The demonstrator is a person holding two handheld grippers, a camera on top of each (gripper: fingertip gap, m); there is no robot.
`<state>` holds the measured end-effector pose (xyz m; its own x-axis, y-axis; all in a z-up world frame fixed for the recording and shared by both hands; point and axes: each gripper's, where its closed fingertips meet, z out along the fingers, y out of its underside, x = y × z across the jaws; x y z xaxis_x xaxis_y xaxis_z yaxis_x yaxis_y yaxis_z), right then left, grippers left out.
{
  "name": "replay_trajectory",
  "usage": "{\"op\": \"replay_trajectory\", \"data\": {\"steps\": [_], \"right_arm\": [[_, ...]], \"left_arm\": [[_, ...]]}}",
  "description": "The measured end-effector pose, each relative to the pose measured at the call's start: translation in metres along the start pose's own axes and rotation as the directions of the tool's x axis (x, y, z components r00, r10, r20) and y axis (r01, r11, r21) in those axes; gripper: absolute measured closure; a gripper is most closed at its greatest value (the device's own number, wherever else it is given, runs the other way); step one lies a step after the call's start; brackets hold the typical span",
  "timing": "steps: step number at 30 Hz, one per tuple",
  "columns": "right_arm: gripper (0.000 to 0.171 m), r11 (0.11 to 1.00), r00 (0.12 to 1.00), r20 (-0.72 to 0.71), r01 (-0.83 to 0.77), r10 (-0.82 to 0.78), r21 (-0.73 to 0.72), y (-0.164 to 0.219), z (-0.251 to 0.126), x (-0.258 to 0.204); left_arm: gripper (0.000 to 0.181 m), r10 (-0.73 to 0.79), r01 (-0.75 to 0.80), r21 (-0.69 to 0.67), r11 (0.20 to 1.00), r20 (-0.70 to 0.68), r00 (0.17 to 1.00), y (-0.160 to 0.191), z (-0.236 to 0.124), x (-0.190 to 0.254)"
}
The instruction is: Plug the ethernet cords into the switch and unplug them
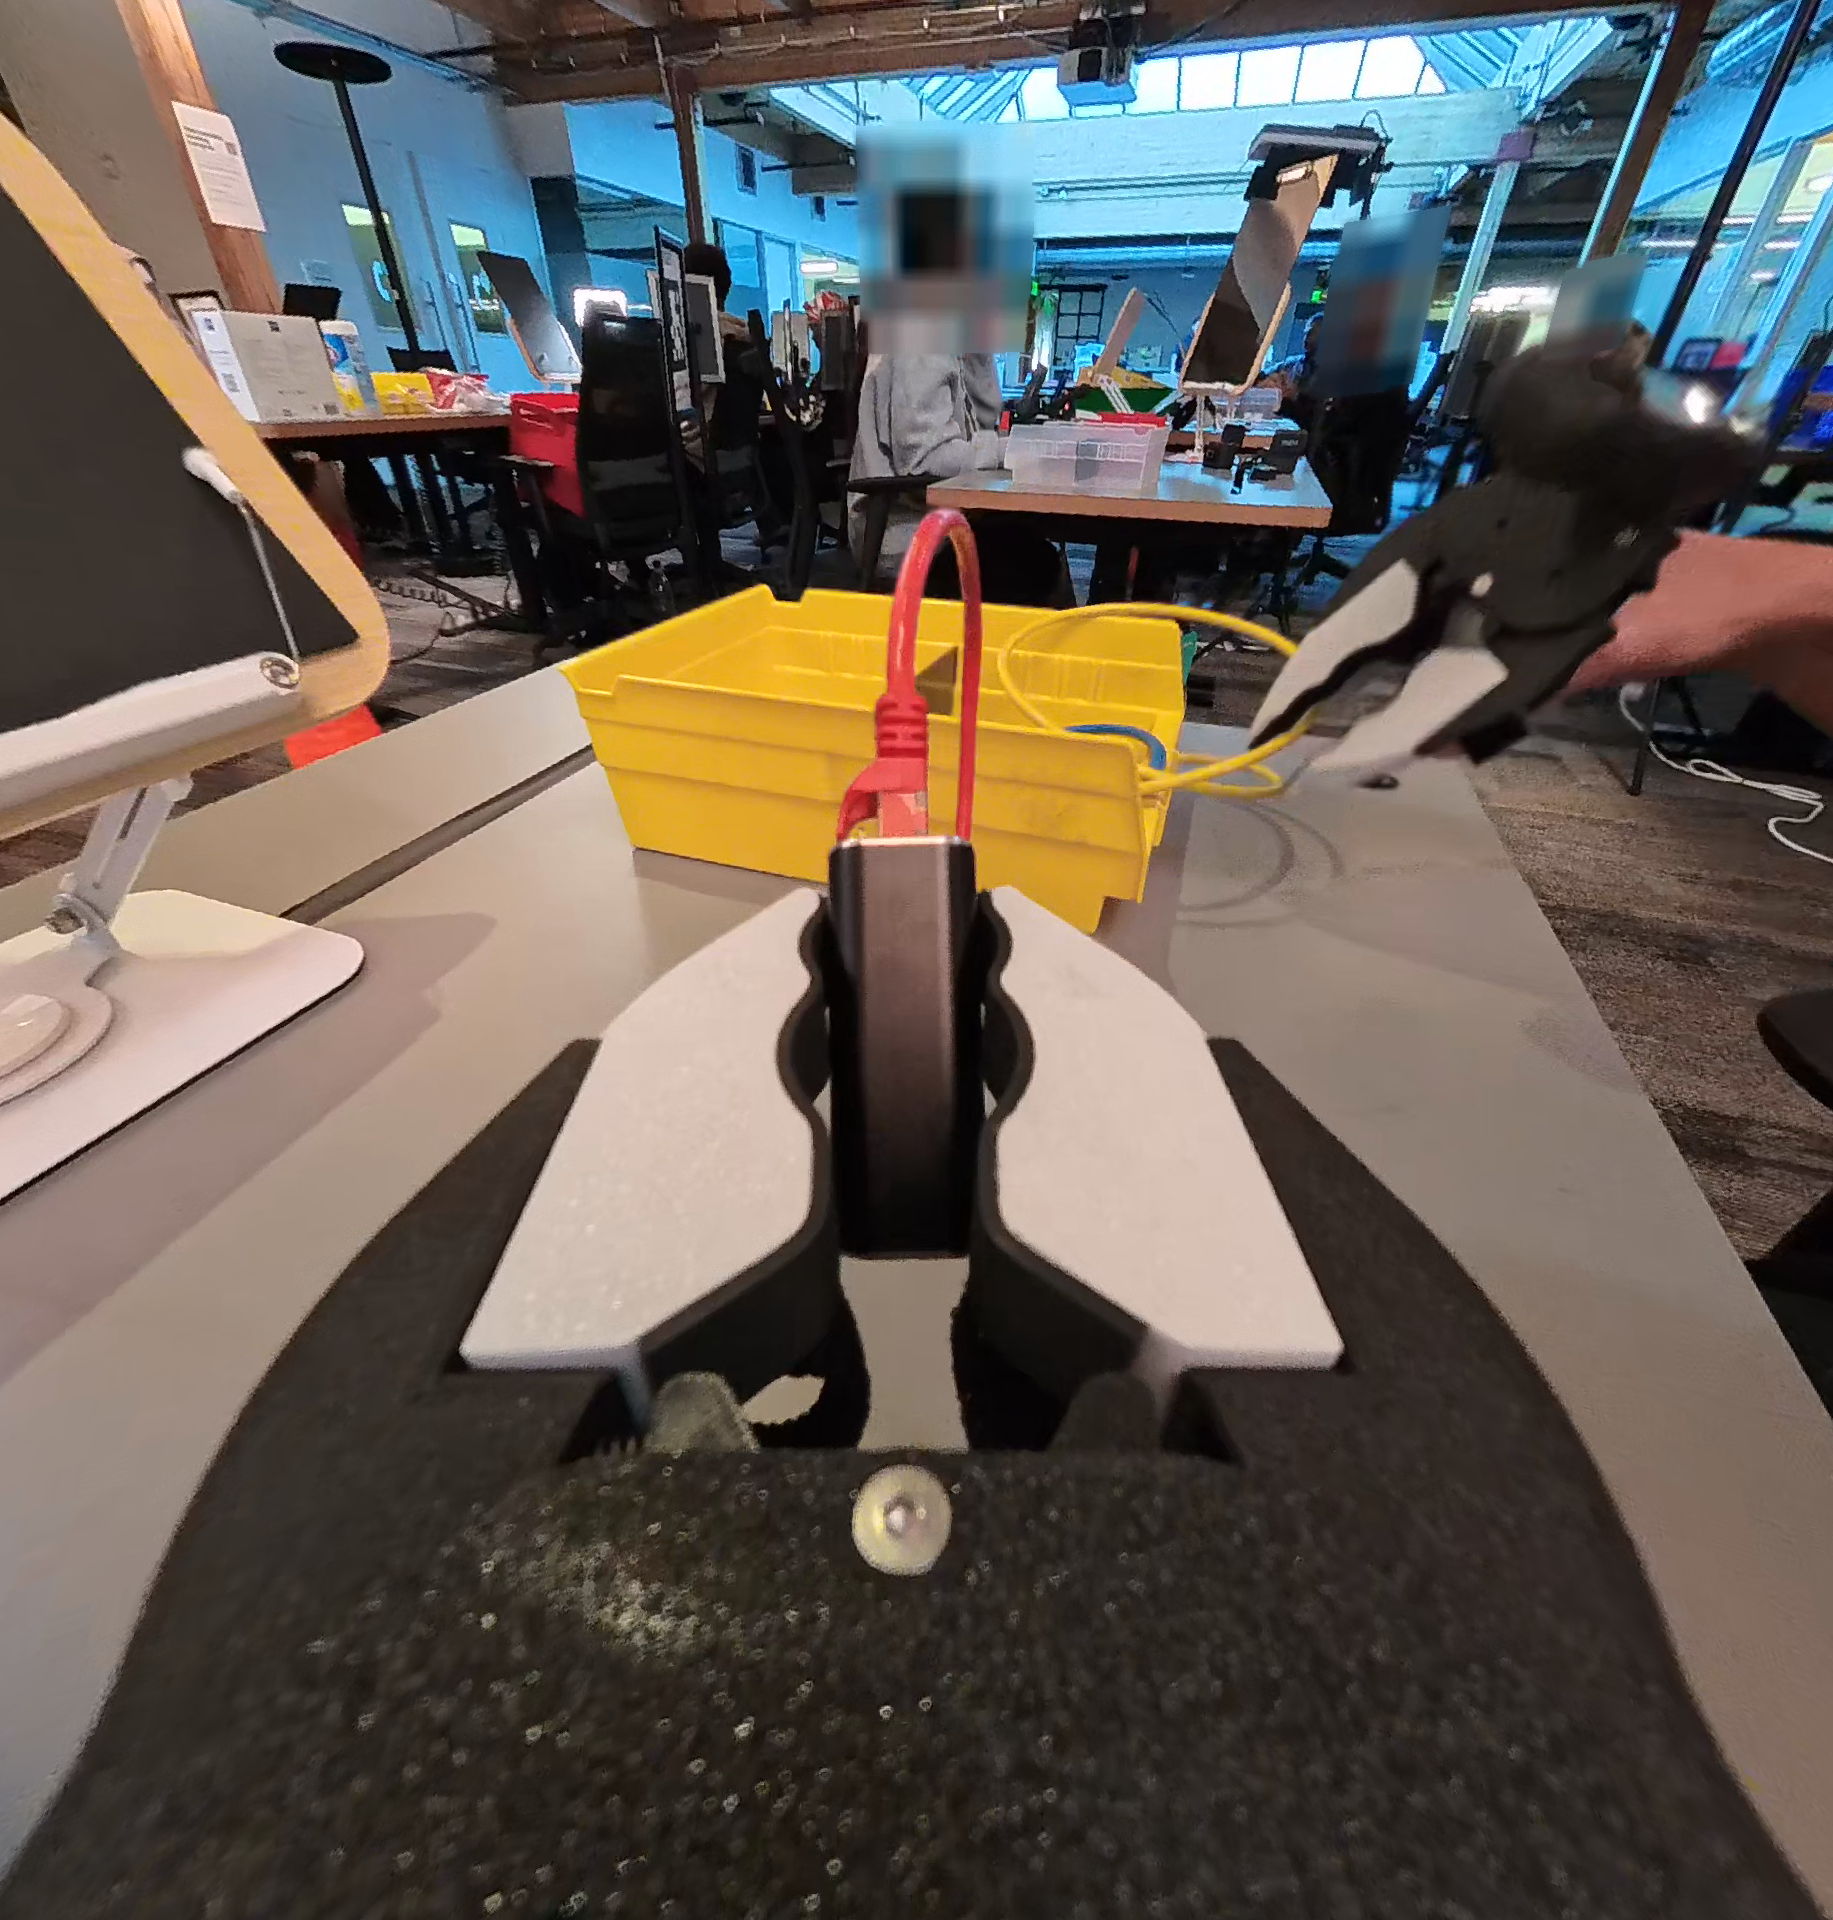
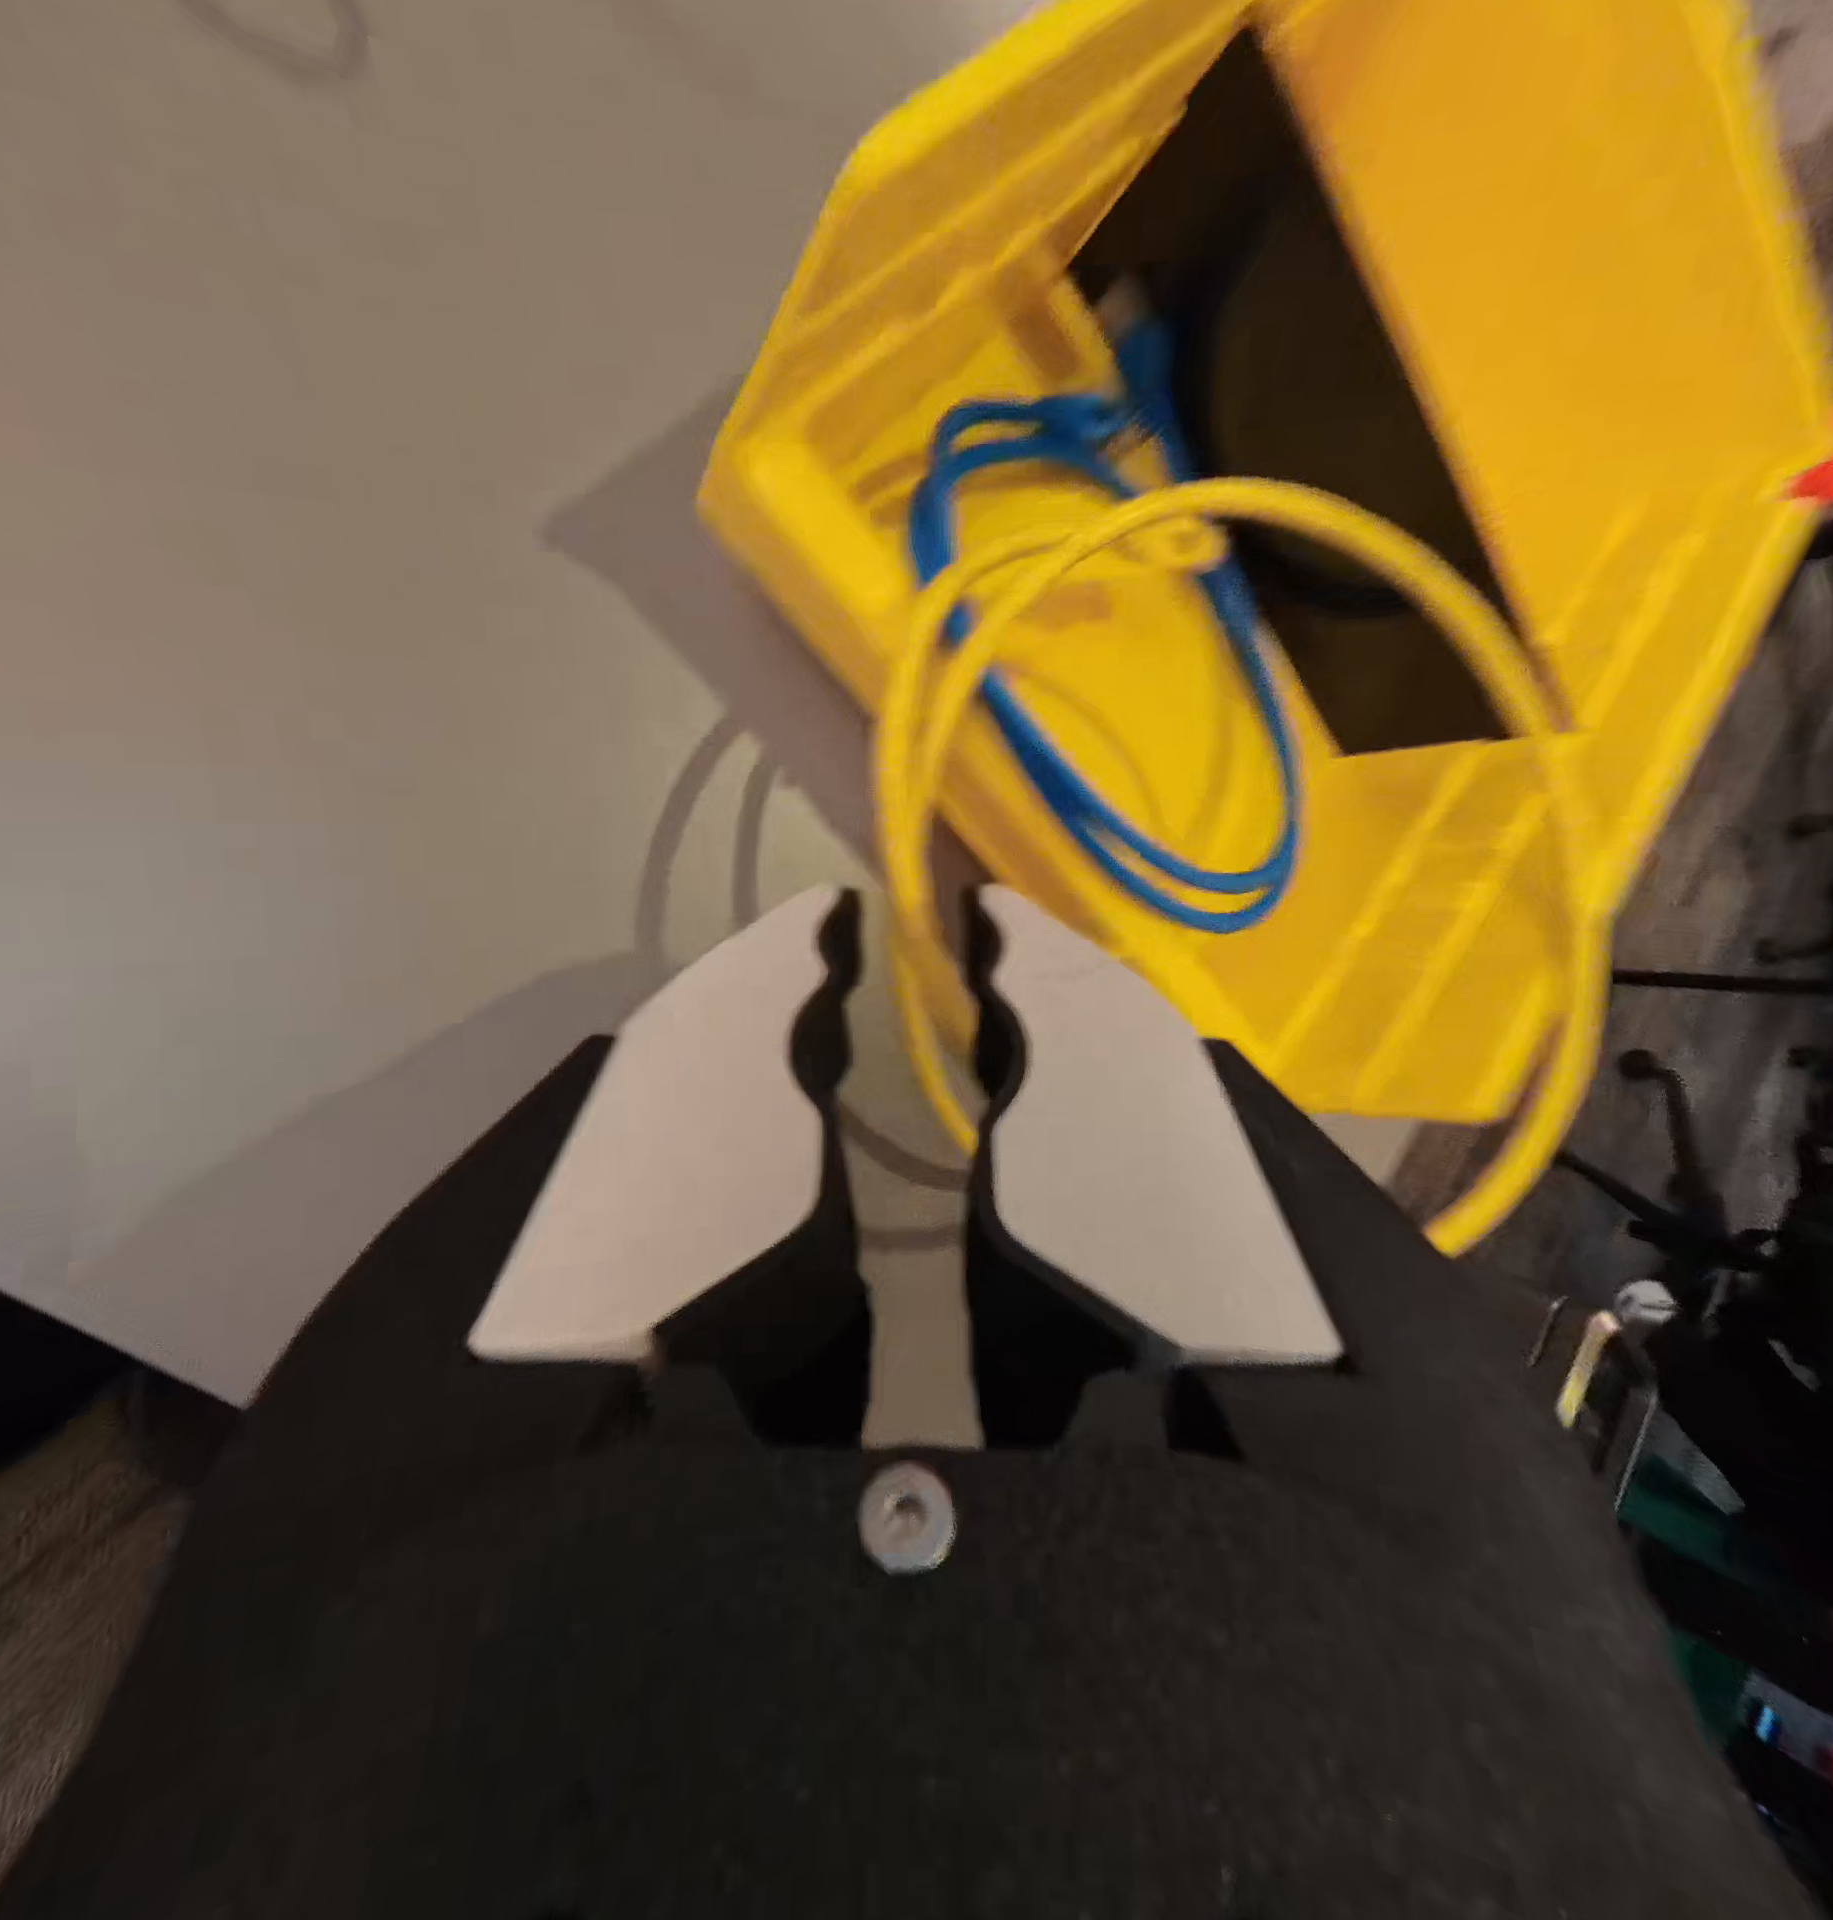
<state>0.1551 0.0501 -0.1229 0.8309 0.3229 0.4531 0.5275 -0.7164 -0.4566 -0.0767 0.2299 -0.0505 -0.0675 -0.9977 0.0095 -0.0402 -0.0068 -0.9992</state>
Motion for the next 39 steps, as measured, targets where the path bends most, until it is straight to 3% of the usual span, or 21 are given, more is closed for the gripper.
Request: {"op": "replay_trajectory", "data": {"steps": [2, 5, 9, 12, 14, 18, 23, 28, 33, 36, 39], "right_arm": [[0.130, 0.996, 0.999, -0.029, 0.035, -0.038, -0.078, 0.019, 0.020, -0.010], [0.119, 0.984, 0.986, -0.130, 0.079, -0.101, -0.162, 0.038, 0.032, -0.009], [0.132, 0.974, 0.926, -0.321, 0.149, -0.198, -0.172, 0.035, 0.039, 0.012], [0.163, 0.944, 0.919, -0.294, 0.182, -0.263, -0.277, 0.054, 0.054, 0.012], [0.164, 0.955, 0.928, -0.290, 0.162, -0.233, -0.248, 0.052, 0.051, 0.010], [0.164, 0.985, 0.948, -0.294, 0.081, -0.123, -0.152, 0.038, 0.015, 0.018], [0.164, 0.999, 0.930, -0.368, 0.003, -0.018, -0.042, 0.014, -0.070, 0.051], [0.165, 0.996, 0.874, -0.486, 0.046, -0.001, 0.081, -0.032, -0.141, 0.089], [0.164, 0.978, 0.915, -0.398, 0.141, -0.069, 0.155, -0.081, -0.149, 0.094], [0.165, 0.972, 0.953, -0.273, 0.181, -0.135, 0.152, -0.091, -0.122, 0.082], [0.164, 0.981, 0.977, -0.119, 0.184, -0.176, 0.059, -0.074, -0.073, 0.071]], "left_arm": [[0.157, 0.005, -0.005, -0.013, 1.000, -0.008, 1.000, 0.003, 0.002, 0.002], [0.157, 0.025, -0.025, -0.027, 0.999, -0.009, 1.000, 0.006, 0.004, 0.004], [0.157, 0.027, -0.027, -0.027, 0.999, -0.012, 1.000, 0.007, 0.004, 0.005], [0.157, 0.022, -0.022, -0.032, 0.999, -0.012, 1.000, 0.008, 0.004, 0.004], [0.157, 0.024, -0.024, -0.031, 0.999, -0.011, 1.000, 0.008, 0.004, 0.003], [0.157, 0.021, -0.021, -0.020, 1.000, -0.007, 1.000, 0.004, 0.002, 0.002], [0.157, 0.011, -0.011, -0.017, 1.000, -0.011, 1.000, 0.004, 0.002, 0.002], [0.157, 0.014, -0.014, -0.017, 1.000, -0.015, 1.000, 0.003, 0.003, 0.004], [0.157, 0.013, -0.013, -0.010, 1.000, -0.013, 1.000, 0.001, 0.002, 0.003], [0.157, 0.006, -0.006, 0.002, 1.000, -0.008, 1.000, -0.002, -0.001, 0.001], [0.157, -0.001, 0.001, 0.011, 1.000, -0.006, 1.000, -0.005, -0.002, 0.000]]}}
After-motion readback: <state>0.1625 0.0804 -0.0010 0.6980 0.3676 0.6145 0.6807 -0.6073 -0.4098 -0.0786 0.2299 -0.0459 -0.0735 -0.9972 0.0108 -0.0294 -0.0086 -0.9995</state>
